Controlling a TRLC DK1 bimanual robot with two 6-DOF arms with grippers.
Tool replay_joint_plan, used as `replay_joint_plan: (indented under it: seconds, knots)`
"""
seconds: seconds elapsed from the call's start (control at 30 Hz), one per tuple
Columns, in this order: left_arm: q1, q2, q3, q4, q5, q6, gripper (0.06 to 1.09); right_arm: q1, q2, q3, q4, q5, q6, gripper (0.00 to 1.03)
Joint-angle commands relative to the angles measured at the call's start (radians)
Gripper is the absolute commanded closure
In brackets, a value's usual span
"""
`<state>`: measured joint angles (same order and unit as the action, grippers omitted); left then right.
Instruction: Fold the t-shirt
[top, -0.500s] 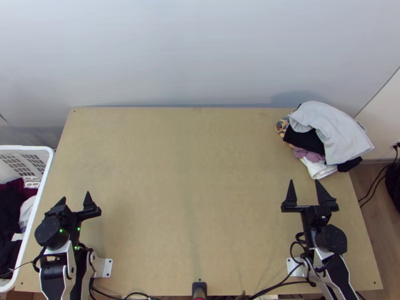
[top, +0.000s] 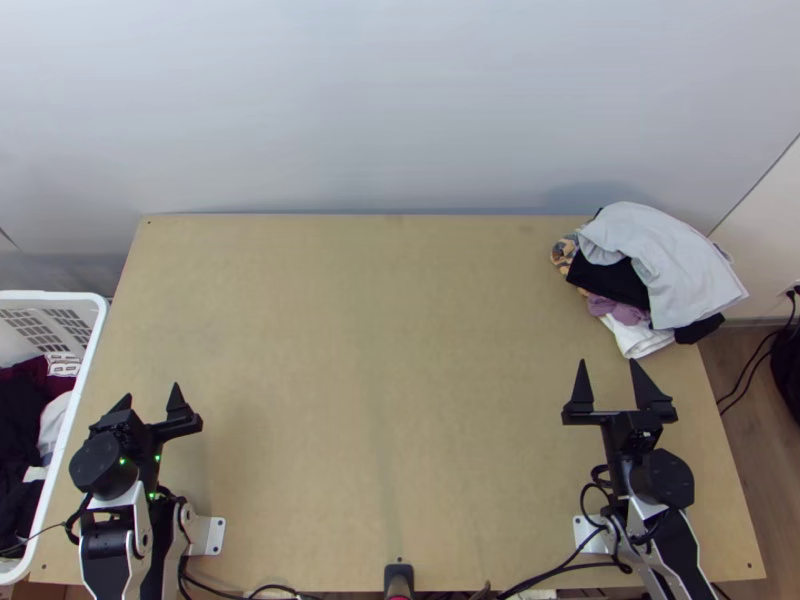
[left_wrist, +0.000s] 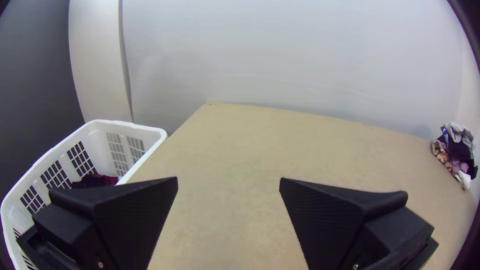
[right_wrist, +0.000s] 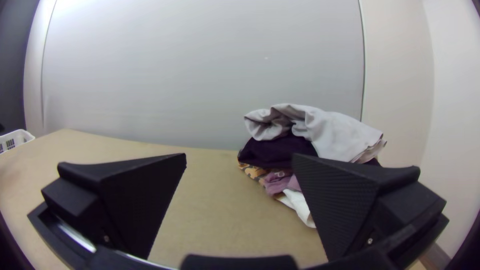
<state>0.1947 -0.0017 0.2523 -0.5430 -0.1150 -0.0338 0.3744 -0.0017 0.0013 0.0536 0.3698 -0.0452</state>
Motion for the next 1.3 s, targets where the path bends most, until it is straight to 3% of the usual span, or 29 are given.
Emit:
replay_joint_plan:
  seconds: [0.0, 0.9, 1.07, 1.27]
  knots:
    - [0.0, 0.0, -0.001, 0.0, 0.0, 0.0, 0.1, 0.0, 0.0, 0.0, 0.0, 0.001, 0.002, 0.04]
    - [0.0, 0.0, -0.001, 0.0, 0.0, 0.0, 0.1, 0.0, 0.0, 0.0, 0.0, 0.001, 0.027, 0.04]
    - [-0.001, 0.0, 0.001, -0.002, 0.002, -0.003, 0.1, -0.037, -0.001, 0.0, 0.014, 0.003, 0.245, 0.04]
    - [0.0, 0.002, 0.001, 0.005, -0.011, -0.003, 0.1, -0.04, -0.004, 0.002, 0.144, 0.063, 0.088, 0.04]
